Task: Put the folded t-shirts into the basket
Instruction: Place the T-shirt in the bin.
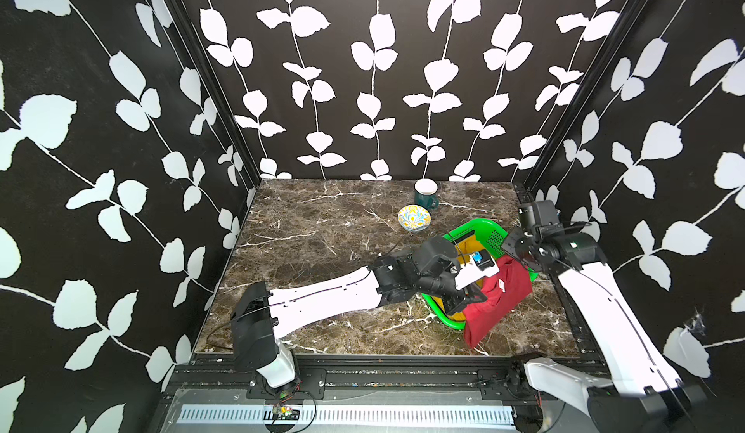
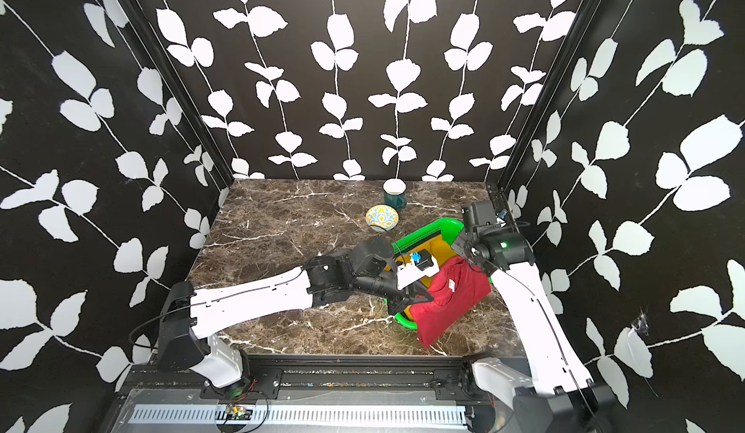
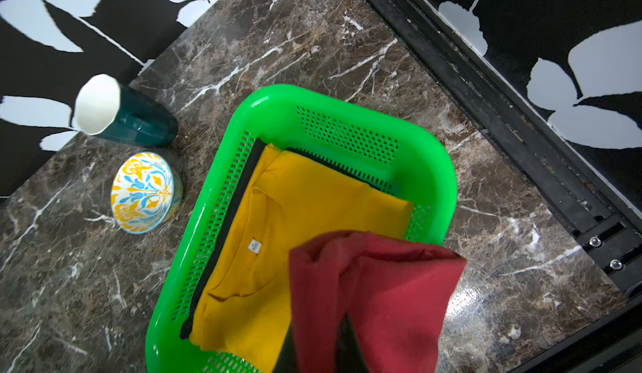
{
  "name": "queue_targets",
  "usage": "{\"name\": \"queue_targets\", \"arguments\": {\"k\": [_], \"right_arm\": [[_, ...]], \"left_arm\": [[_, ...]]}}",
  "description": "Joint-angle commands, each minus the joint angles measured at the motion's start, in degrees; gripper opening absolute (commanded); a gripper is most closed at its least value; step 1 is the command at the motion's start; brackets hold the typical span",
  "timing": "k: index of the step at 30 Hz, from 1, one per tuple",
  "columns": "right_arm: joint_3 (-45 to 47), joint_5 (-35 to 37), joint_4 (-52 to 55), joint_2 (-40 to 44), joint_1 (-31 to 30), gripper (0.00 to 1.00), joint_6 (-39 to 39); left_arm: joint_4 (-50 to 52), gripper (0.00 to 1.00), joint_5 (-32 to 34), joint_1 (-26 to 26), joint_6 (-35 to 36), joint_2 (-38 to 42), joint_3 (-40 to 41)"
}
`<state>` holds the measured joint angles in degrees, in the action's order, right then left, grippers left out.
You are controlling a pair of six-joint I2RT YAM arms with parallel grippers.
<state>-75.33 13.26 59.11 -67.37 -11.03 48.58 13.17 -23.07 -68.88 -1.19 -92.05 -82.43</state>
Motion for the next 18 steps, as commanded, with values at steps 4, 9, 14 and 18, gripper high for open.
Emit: {"name": "queue_targets", "arguments": {"k": [4, 9, 14, 18], "right_arm": [[-1.9, 1.9, -1.8, -6.8, 1.6, 0.0, 0.0], [-1.4, 4.0, -4.1, -11.8, 2.1, 0.0, 0.8], [-0.9, 4.5, -7.6, -16.3, 2.3, 0.0, 1.1], [-1.2, 2.3, -10.8, -19.8, 2.3, 0.0, 0.5]], "left_arm": [[0.7, 0.0, -1.1, 7.0, -0.2, -2.0, 1.2], [0.3, 0.0, -3.2, 10.6, 0.2, -6.6, 1.4], [-0.3, 0.0, -4.4, 12.0, 0.1, -11.5, 0.8], [-2.1, 0.0, -3.7, 12.3, -0.4, -13.0, 2.7]]}}
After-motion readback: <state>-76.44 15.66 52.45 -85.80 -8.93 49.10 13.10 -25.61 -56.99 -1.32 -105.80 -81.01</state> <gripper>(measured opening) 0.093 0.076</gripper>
